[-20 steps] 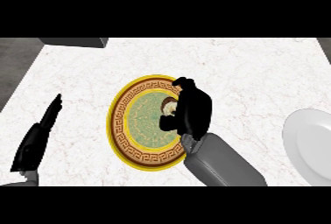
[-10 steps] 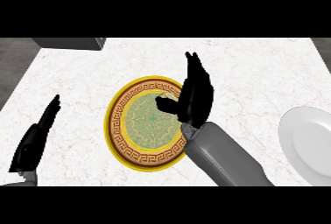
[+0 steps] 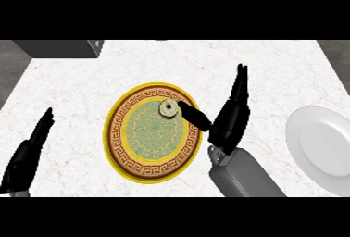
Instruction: Pick the cupcake from the plate and place it in the plate
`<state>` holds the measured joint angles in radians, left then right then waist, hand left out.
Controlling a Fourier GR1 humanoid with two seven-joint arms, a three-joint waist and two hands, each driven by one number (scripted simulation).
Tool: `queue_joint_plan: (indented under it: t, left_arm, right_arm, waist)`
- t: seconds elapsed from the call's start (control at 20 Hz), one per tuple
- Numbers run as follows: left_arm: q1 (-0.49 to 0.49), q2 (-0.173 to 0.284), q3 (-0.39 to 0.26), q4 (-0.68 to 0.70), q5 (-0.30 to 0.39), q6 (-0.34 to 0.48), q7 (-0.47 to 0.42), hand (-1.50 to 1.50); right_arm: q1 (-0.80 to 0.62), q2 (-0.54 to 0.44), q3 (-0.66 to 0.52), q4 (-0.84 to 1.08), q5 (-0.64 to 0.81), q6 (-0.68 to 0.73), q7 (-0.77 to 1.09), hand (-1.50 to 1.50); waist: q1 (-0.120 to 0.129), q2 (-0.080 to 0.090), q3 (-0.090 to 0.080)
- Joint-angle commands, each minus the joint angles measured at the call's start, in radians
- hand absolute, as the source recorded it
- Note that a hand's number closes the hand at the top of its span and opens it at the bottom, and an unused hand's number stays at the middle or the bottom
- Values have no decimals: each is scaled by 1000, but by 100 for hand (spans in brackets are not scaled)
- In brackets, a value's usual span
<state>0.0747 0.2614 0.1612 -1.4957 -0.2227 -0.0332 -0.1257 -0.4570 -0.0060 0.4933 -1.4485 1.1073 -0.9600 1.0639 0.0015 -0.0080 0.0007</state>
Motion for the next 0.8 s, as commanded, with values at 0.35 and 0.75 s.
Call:
queue_joint_plan:
  t: [0.35, 0.75]
  left_arm:
    - [-25, 16, 39, 39, 3, -3, -14, 0]
    - [3, 11, 32, 19, 8, -39, -32, 0]
  right_arm:
    - [559, -135, 177, -518, 58, -144, -124, -150]
    - [739, -348, 205, -603, -134, -320, -253, -150]
  waist:
    - [-17, 5, -1]
    - [-6, 7, 0]
